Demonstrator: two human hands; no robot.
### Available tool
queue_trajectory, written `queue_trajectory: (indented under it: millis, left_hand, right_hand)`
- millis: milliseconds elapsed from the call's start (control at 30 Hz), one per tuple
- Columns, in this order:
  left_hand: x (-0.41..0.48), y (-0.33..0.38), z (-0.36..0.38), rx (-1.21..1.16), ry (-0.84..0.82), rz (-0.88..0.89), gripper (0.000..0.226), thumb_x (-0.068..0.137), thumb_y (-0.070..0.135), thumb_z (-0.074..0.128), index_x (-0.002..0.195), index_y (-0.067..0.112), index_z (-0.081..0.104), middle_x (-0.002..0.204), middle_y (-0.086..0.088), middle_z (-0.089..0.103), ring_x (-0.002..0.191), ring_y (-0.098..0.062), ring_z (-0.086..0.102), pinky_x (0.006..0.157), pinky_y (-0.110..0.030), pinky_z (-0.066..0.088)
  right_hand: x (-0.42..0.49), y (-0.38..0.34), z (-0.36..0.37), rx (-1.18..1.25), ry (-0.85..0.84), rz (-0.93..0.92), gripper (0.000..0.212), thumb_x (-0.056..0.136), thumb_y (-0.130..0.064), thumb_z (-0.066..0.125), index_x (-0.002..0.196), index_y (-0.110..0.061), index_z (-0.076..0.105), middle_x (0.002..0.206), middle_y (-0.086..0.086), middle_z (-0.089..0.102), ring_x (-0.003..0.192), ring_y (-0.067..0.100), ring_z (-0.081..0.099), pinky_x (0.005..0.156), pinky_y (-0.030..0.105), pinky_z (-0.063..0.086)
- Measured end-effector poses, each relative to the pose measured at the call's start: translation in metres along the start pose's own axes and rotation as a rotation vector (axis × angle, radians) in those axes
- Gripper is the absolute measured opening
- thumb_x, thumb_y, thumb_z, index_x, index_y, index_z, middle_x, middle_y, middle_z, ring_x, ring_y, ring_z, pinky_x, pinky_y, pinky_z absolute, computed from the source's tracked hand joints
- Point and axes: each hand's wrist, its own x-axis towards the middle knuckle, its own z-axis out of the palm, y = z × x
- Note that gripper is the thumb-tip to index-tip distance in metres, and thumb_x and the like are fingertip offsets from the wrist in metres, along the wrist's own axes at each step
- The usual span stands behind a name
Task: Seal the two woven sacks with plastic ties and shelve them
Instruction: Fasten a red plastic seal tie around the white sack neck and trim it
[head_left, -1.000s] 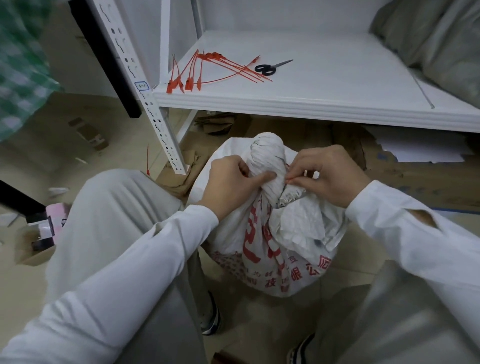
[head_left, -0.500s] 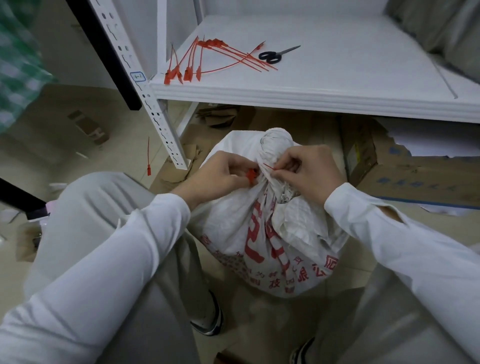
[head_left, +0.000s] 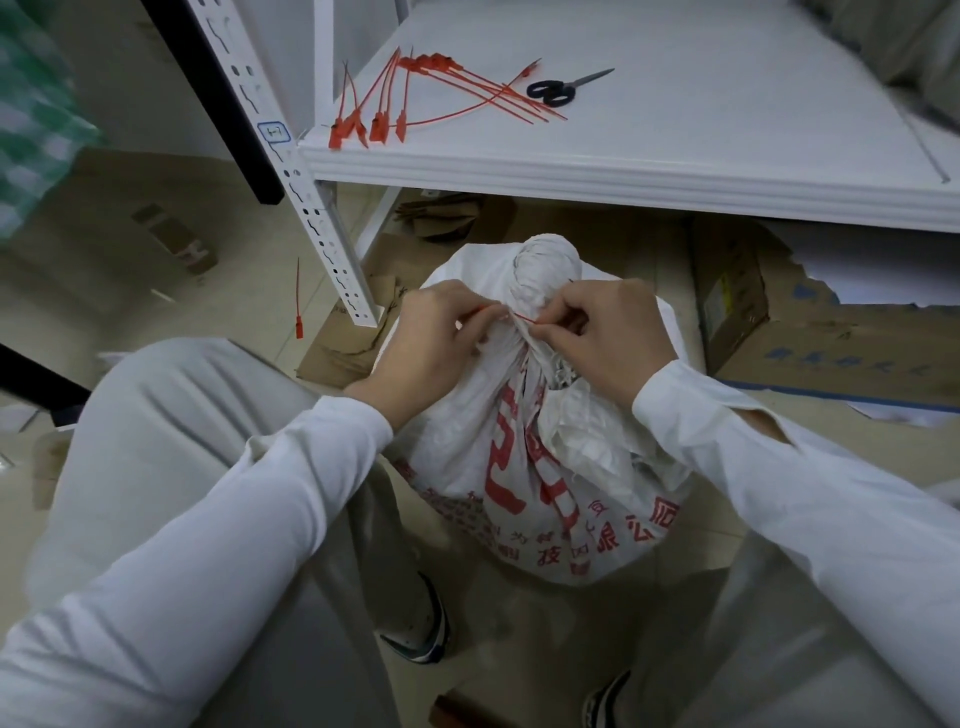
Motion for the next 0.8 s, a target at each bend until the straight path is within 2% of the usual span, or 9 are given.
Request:
queue_trajectory:
  millis: [100,233,333,467,567,700,800]
  left_hand:
    - [0.000,0.006,-0.003,-0.133,-0.052,-0.224,0.029,0.097,0.025,0.058,0.074,0.012,0.070,0.064,-0.002,0.067,0.057,-0.012,0.064,0.064,-0.024,0.053]
    - [-0.002,0.011,-0.007,-0.485,-0.010,-0.508,0.032,0.098,0.019,0.055,0.082,-0.004,0.070,0.070,-0.016,0.069,0.059,-0.024,0.067,0.061,-0.026,0.058]
    - [-0.005,0.013,-0.008,-0.718,0.053,-0.704,0.030,0.098,0.015,0.056,0.085,-0.010,0.069,0.067,-0.016,0.067,0.053,-0.017,0.064,0.054,-0.022,0.055]
    - [-0.008,0.008,-0.009,-1.001,0.075,-0.858,0.025,0.097,0.011,0.056,0.090,-0.011,0.066,0.064,-0.011,0.065,0.049,-0.011,0.062,0.051,-0.018,0.054]
    - [-0.016,0.004,-0.006,-1.106,0.052,-0.870,0.024,0.097,0.010,0.056,0.091,-0.012,0.065,0.063,-0.008,0.063,0.050,-0.009,0.060,0.052,-0.016,0.053]
    - [-0.028,-0.003,0.000,-1.038,0.037,-0.765,0.023,0.098,0.008,0.052,0.087,-0.007,0.067,0.062,-0.003,0.061,0.054,-0.007,0.054,0.055,-0.015,0.049]
    - [-0.034,-0.008,0.000,-1.008,0.010,-0.690,0.019,0.097,0.004,0.051,0.094,-0.005,0.068,0.066,-0.002,0.062,0.058,-0.008,0.053,0.058,-0.016,0.048]
  right_hand:
    - [-0.004,-0.006,0.001,0.000,-0.058,-0.066,0.009,0.082,-0.024,0.075,0.083,-0.015,0.076,0.080,0.000,0.073,0.070,0.010,0.062,0.072,0.022,0.050]
    - [-0.005,-0.011,0.002,0.034,-0.075,-0.085,0.011,0.081,-0.021,0.076,0.084,-0.010,0.075,0.080,0.001,0.072,0.067,0.006,0.058,0.067,0.012,0.046]
    - [-0.003,-0.016,0.006,0.063,-0.070,-0.072,0.013,0.080,-0.022,0.077,0.082,-0.009,0.074,0.079,0.002,0.072,0.067,0.008,0.060,0.068,0.018,0.049]
    - [0.002,-0.019,0.014,0.025,-0.027,-0.036,0.015,0.082,-0.027,0.074,0.079,-0.013,0.073,0.076,0.000,0.070,0.068,0.011,0.060,0.070,0.026,0.050]
    - [0.007,-0.025,0.022,-0.091,0.019,-0.026,0.016,0.085,-0.027,0.070,0.076,-0.015,0.070,0.074,0.000,0.068,0.067,0.014,0.059,0.071,0.031,0.050]
    - [0.009,-0.030,0.027,-0.181,0.025,-0.015,0.014,0.087,-0.026,0.067,0.078,-0.016,0.071,0.076,-0.001,0.068,0.068,0.011,0.058,0.068,0.023,0.045]
    - [0.011,-0.031,0.027,-0.220,0.022,-0.016,0.014,0.087,-0.026,0.067,0.078,-0.017,0.071,0.076,-0.001,0.067,0.068,0.011,0.057,0.067,0.023,0.045]
